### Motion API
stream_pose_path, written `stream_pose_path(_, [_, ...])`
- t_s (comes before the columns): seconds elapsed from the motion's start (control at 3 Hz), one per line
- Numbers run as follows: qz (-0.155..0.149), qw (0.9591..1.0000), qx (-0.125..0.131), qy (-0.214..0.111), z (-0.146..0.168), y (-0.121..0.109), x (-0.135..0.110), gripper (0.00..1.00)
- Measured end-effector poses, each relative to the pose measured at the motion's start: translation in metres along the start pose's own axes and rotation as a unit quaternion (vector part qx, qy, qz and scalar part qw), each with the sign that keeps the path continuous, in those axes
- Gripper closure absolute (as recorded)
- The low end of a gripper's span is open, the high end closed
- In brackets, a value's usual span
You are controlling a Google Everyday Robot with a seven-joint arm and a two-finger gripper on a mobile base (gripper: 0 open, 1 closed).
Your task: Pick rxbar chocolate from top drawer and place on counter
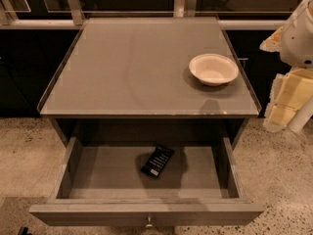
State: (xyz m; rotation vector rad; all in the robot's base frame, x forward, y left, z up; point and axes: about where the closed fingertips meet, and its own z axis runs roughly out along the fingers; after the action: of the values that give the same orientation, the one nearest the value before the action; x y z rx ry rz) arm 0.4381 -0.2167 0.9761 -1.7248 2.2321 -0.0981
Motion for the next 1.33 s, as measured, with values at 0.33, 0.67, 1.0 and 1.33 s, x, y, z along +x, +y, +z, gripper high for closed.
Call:
stream_pose_path(0.33, [0.000,1.0000,0.000,0.000,0.000,0.000,0.000,0.00])
stream_pose_path(0.67, [0.010,0.9998,0.001,-0.019,0.010,0.008,0.005,0.00])
stream_pose_path(1.0, [0.030,0.9971,-0.020,-0.067,0.049,0.026,0.014,0.00])
stream_pose_path(1.33, [0.058,0.9915,-0.029,-0.112,0.086,0.039,0.020,0.00])
